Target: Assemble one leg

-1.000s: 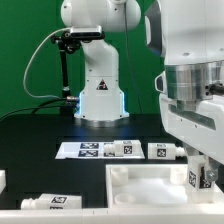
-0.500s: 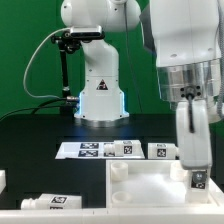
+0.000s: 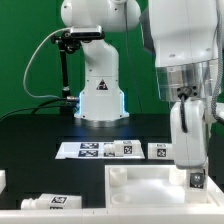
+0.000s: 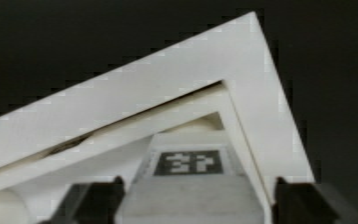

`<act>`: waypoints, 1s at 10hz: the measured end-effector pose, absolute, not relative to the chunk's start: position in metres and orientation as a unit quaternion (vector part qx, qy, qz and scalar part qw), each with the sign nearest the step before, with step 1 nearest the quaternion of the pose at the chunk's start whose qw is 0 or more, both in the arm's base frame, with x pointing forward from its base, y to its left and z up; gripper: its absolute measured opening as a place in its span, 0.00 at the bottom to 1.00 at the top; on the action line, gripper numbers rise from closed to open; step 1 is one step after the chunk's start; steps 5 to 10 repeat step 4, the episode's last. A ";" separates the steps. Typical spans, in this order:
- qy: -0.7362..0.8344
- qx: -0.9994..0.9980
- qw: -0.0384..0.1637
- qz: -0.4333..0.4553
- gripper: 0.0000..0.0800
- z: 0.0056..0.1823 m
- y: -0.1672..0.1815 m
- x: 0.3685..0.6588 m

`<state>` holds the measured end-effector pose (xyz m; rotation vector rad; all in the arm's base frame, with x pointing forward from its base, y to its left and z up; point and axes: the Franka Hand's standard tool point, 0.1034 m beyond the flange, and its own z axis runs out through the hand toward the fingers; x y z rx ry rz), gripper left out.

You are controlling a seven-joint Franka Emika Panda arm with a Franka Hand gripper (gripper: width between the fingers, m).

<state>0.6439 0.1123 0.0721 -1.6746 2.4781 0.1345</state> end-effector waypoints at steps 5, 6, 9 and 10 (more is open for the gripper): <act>0.801 -0.586 0.113 0.032 0.81 0.125 0.118 0.657; 0.801 -0.586 0.113 0.032 0.81 0.125 0.118 0.657; 0.801 -0.586 0.113 0.032 0.81 0.125 0.118 0.657; 0.801 -0.586 0.113 0.032 0.81 0.125 0.118 0.657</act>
Offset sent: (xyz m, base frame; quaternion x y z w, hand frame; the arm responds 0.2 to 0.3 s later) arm 0.0205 0.0042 0.0546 -0.0089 -0.0337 0.0279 0.9990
